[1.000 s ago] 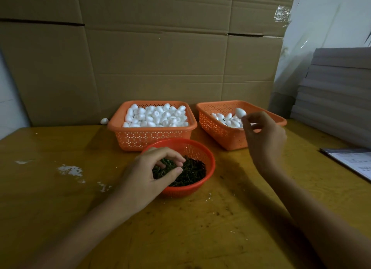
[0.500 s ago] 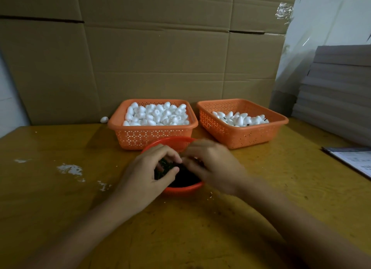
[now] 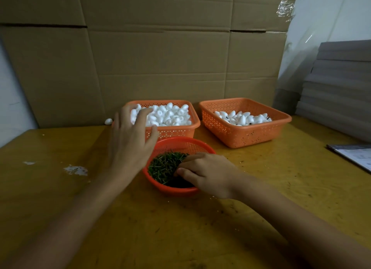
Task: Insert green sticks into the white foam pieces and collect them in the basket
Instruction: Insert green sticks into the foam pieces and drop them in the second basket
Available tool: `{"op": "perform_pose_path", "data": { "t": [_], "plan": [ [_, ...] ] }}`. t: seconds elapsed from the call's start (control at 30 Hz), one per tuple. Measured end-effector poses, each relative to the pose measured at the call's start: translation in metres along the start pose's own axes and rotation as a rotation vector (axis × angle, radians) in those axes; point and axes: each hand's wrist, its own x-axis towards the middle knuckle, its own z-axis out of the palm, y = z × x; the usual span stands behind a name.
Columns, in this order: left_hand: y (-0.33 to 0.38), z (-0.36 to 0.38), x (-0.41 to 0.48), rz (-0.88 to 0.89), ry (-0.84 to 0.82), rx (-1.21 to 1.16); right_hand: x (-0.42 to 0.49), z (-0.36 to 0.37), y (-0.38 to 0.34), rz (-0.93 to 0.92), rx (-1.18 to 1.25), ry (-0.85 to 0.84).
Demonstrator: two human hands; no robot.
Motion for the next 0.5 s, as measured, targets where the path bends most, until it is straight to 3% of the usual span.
{"op": "perform_pose_path", "data": {
  "t": [0.2, 0.33, 0.5],
  "plan": [
    [-0.027, 0.021, 0.054, -0.148, -0.517, 0.283, -0.001, 0.002, 0.003, 0.005, 0.029, 0.004],
    [-0.032, 0.028, 0.076, -0.265, -0.707, 0.311, -0.002, 0.003, 0.004, 0.005, 0.043, 0.022],
    [-0.032, 0.028, 0.091, -0.35, -0.847, 0.165, -0.001, 0.003, 0.003, 0.015, 0.034, 0.017]
  ]
}}
